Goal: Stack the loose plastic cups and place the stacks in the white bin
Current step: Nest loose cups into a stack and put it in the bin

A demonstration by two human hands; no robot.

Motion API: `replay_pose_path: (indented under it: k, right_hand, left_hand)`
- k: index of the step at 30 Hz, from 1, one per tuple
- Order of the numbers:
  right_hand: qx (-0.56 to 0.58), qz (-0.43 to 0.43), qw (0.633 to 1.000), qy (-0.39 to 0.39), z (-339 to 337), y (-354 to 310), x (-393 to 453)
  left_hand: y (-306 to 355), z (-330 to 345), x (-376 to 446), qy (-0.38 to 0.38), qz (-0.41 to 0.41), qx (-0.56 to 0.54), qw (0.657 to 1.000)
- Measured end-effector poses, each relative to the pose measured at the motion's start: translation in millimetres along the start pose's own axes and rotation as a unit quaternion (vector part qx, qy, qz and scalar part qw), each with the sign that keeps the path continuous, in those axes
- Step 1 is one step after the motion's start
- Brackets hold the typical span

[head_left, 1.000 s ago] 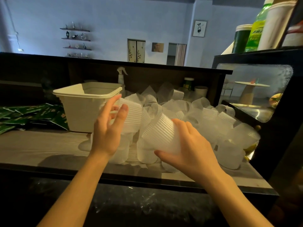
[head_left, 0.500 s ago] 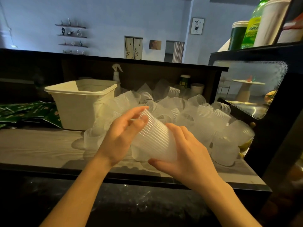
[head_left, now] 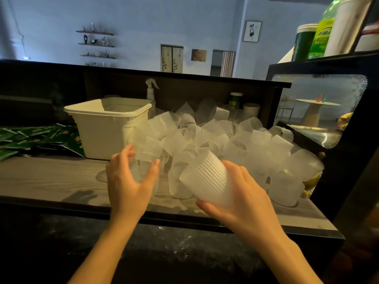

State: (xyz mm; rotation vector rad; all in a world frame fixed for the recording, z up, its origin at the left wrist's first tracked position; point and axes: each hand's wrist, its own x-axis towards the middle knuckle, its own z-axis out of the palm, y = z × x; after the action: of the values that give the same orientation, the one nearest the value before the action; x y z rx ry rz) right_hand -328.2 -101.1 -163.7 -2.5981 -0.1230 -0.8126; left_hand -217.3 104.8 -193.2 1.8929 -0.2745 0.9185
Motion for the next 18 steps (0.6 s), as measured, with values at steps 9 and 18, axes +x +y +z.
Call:
replay_pose_path:
  k: [9,18]
  right_hand:
    - [0.006,0.010,0.999,-0.030,12.5,-4.2,-0.8]
    - [0.011,0.025,0.999,-0.035,9.1,2.7,-1.6]
  left_hand:
    - [-36.5,9.4,-4.7,-0.097,-0.077,0.153,0.980]
    - [-32.1,10.8,-3.8,-0.095,-0.091,0.110,0.985]
